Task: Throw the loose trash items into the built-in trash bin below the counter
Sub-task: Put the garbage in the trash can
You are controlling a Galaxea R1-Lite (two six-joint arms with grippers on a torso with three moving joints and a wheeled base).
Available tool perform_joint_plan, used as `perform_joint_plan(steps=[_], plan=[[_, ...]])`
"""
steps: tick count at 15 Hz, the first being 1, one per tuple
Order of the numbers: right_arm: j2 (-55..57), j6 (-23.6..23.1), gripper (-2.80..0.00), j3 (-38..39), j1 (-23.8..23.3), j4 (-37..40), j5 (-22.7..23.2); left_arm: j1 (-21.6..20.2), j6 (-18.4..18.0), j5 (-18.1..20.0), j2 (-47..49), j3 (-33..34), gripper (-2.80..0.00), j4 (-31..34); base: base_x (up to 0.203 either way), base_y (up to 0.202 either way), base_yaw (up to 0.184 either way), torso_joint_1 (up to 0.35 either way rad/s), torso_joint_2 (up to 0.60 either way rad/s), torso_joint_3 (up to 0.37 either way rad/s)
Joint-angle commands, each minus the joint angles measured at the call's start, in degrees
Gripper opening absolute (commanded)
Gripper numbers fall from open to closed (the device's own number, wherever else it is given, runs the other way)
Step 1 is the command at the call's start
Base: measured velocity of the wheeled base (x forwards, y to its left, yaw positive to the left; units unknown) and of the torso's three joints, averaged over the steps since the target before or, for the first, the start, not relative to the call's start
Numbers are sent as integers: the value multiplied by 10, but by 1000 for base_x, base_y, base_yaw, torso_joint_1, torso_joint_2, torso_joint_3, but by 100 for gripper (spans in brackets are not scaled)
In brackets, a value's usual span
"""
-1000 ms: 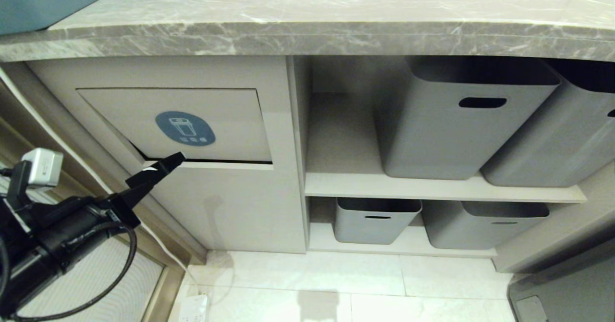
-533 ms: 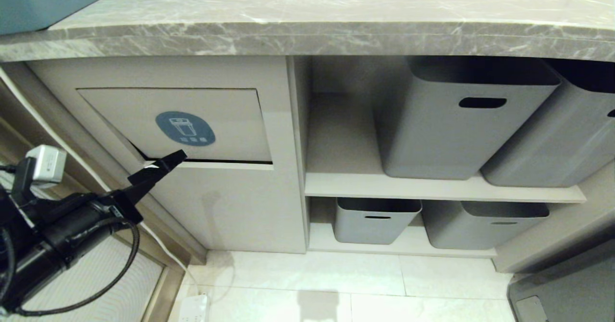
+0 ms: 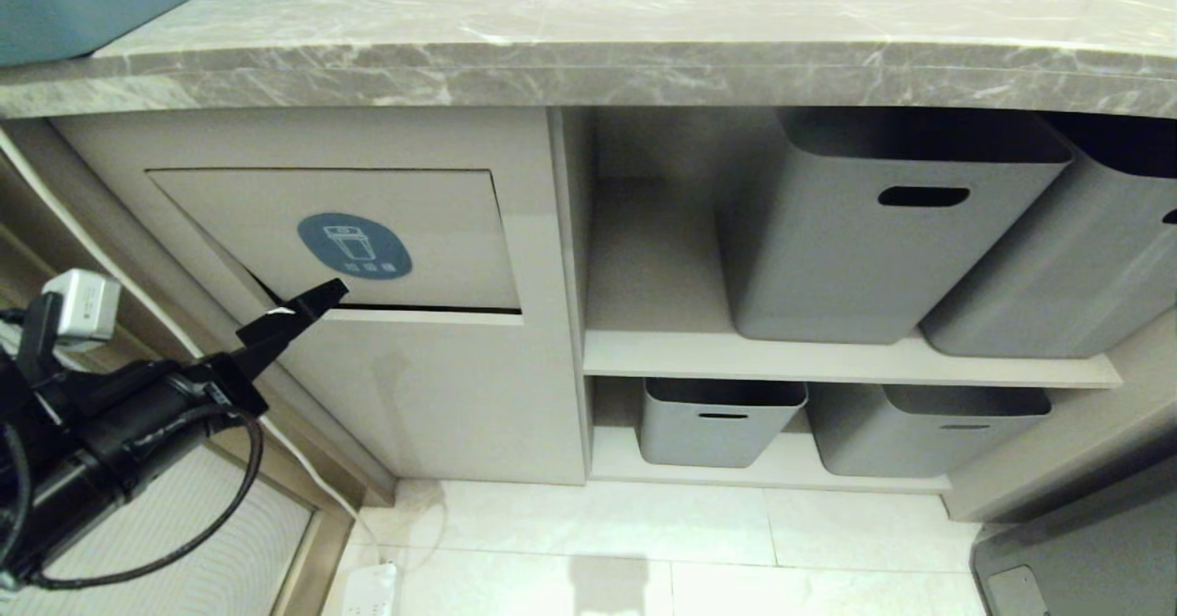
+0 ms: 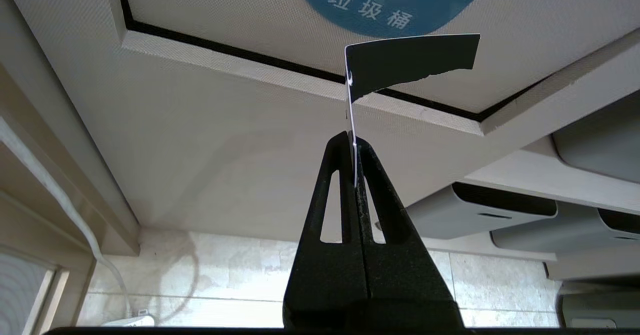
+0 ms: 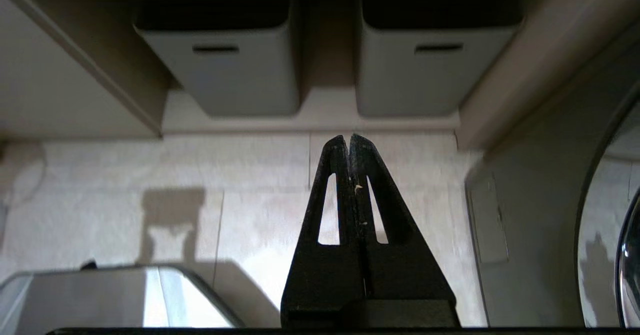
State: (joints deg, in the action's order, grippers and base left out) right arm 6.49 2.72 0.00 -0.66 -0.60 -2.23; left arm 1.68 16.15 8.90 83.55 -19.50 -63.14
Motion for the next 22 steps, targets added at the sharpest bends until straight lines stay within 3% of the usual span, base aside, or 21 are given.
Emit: perform_joint_plan(steps=[1,7,11,14,18,22], plan=[[-68,1,-280,1,3,0,0,0,1,1,12,-4,-280,-10,0,0,0,0,0,0],[-64,2,-280,1,6,1,-1,-4,-1,16,111,13,-280,-143,0,0,0,0,0,0],[-64,2,-280,1,6,1,-1,-6,-77,51,188,11,-280,-235,0,0,0,0,0,0],[-64,3,-280,1,6,1,-1,-9,-116,60,234,-24,-280,-245,0,0,0,0,0,0],[-64,3,-280,1,6,1,-1,-32,-111,69,300,-151,-280,-245,0,0,0,0,0,0],[-64,2,-280,0,6,1,-1,-29,-102,69,349,-207,-280,-245,0,0,0,0,0,0]])
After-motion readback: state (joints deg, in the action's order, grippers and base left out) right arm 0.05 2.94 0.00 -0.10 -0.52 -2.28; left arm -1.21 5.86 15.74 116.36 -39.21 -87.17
